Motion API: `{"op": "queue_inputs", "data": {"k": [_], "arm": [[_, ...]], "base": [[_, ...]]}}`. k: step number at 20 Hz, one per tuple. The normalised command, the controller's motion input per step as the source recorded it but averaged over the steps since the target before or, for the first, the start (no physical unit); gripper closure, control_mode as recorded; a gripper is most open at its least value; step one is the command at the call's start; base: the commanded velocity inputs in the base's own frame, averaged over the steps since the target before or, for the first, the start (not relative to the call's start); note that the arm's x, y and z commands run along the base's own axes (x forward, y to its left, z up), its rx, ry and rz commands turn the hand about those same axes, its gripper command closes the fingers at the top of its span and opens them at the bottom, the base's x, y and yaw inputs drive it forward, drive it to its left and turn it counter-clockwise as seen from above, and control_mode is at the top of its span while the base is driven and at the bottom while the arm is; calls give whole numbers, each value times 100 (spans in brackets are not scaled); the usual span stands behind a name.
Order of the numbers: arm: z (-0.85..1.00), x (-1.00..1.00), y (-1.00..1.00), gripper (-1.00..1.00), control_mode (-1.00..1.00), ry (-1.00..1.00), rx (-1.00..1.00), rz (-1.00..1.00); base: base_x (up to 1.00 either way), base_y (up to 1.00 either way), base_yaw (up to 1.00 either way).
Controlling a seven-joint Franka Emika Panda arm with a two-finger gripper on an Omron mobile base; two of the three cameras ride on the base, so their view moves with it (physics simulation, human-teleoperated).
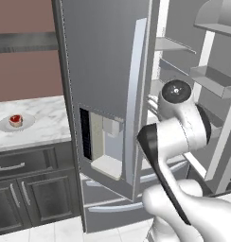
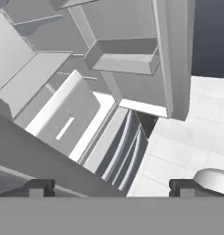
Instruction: Place one of the steaks on the plate and the other in the bowl. Then place the bowl in the fridge.
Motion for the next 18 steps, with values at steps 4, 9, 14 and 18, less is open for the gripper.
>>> {"op": "queue_inputs", "data": {"k": [4,9,14,18], "arm": [[-7,16,-65,-100,-100,-3,54,0],[-6,59,-40,-100,-100,0,47,-1],[-7,65,-3,-100,-100,0,35,0],[-11,71,2,-100,-100,0,12,7]], "base": [[0,0,0],[0,0,0],[0,0,0],[0,0,0]]}}
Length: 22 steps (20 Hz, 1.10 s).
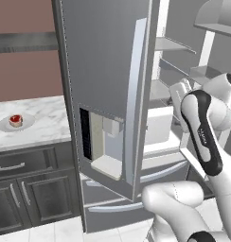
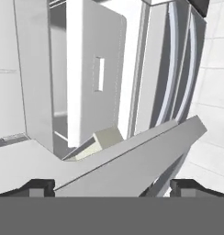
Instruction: Place one of the steaks on the plate and the other in the bowl. Then place the bowl in the fridge.
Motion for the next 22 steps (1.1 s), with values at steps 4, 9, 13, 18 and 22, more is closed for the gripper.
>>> {"op": "queue_inputs", "data": {"k": [4,9,13,18,22], "arm": [[-15,66,18,-100,-100,0,4,17],[-16,65,23,-100,-100,0,7,17],[-25,40,49,-100,-100,2,11,14],[-5,-4,81,-100,-100,3,11,15],[0,-51,86,-100,-100,0,4,17]], "base": [[0,0,0],[0,0,0],[0,0,0],[0,0,0],[0,0,0]]}}
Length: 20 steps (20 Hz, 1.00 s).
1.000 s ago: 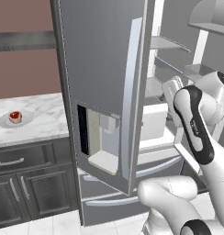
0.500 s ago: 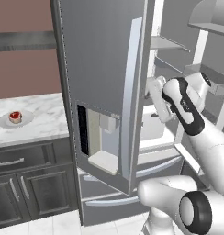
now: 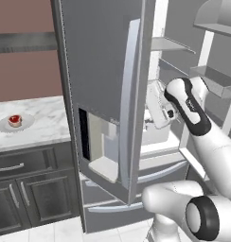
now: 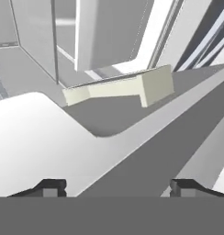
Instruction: Place one of the steaks on the plate and the other in the bowl. Then place the bowl in the fridge.
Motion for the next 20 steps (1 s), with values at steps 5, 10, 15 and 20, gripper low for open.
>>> {"op": "queue_inputs", "data": {"k": [5,10,15,20], "arm": [[0,-87,91,-100,-100,0,1,21],[0,-75,100,-100,-100,0,-1,12],[3,-67,92,-100,-100,0,-2,1],[12,-60,56,-100,-100,0,-3,0]], "base": [[0,0,0],[0,0,0],[0,0,0],[0,0,0]]}}
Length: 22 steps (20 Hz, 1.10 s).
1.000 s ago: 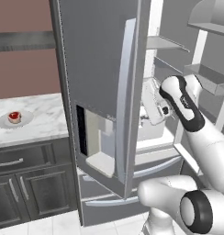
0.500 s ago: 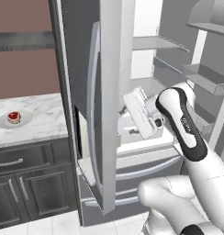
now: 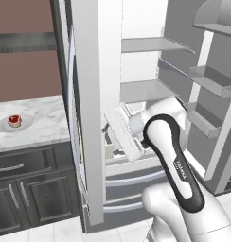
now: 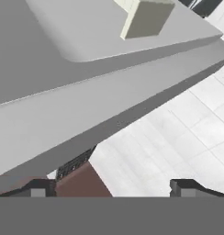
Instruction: Place one of the steaks on the plate and the other in the bowl. Then place the bowl in the fridge.
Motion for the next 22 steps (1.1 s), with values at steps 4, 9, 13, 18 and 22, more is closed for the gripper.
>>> {"op": "queue_inputs", "data": {"k": [4,9,13,18,22], "arm": [[22,-61,36,-100,-100,0,-10,0],[36,-59,-44,-100,-100,-6,-18,-5],[40,6,-50,-100,-100,-16,-31,8],[7,0,-79,-100,-100,-8,-28,29],[-4,-3,-87,-100,-100,-20,-44,53]], "base": [[0,0,0],[0,0,0],[0,0,0],[0,0,0],[0,0,0]]}}
